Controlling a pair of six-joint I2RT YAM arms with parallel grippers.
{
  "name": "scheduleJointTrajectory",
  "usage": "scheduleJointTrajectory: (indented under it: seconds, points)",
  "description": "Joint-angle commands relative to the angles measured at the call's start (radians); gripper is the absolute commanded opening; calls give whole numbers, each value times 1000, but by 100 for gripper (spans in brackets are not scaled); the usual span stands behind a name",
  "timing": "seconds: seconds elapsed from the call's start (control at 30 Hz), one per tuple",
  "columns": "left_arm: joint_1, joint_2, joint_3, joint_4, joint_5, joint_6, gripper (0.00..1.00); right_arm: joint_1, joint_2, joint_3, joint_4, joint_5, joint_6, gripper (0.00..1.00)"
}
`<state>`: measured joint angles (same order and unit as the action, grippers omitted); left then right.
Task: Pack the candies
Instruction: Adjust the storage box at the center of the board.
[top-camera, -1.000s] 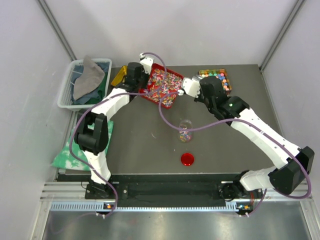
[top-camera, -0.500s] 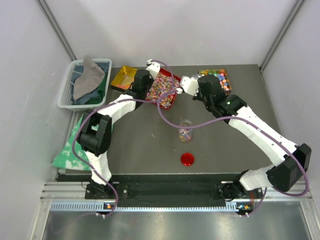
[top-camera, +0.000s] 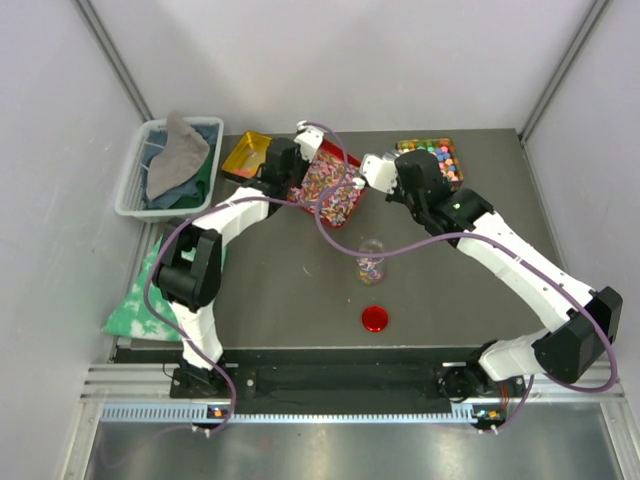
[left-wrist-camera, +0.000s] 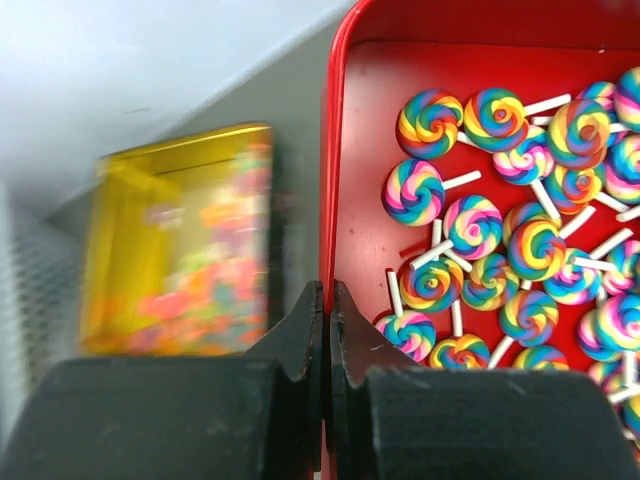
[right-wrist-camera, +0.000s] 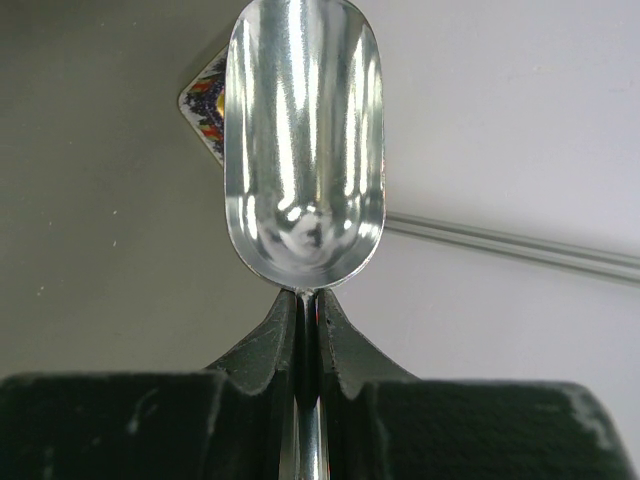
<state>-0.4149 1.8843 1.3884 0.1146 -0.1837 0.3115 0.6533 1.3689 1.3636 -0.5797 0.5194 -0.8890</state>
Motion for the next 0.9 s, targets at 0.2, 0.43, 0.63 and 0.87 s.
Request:
scheduleJointTrajectory:
  seconds: [0.2,0.43,0.63,0.87]
  points:
    - [94,-31,185,-67,599,-248,0,-6,-30,37,-5,-15,13,0]
    - [116,12,218,-62,768,-298,0,-6,-42,46,4,-6,18,0]
    - [131,45,224,-38,839,-359,0,-7,-40,72,12,5,18,0]
    - [79,45,228,-110,570,-145,0,-3,-31,77,6,2,-5,0]
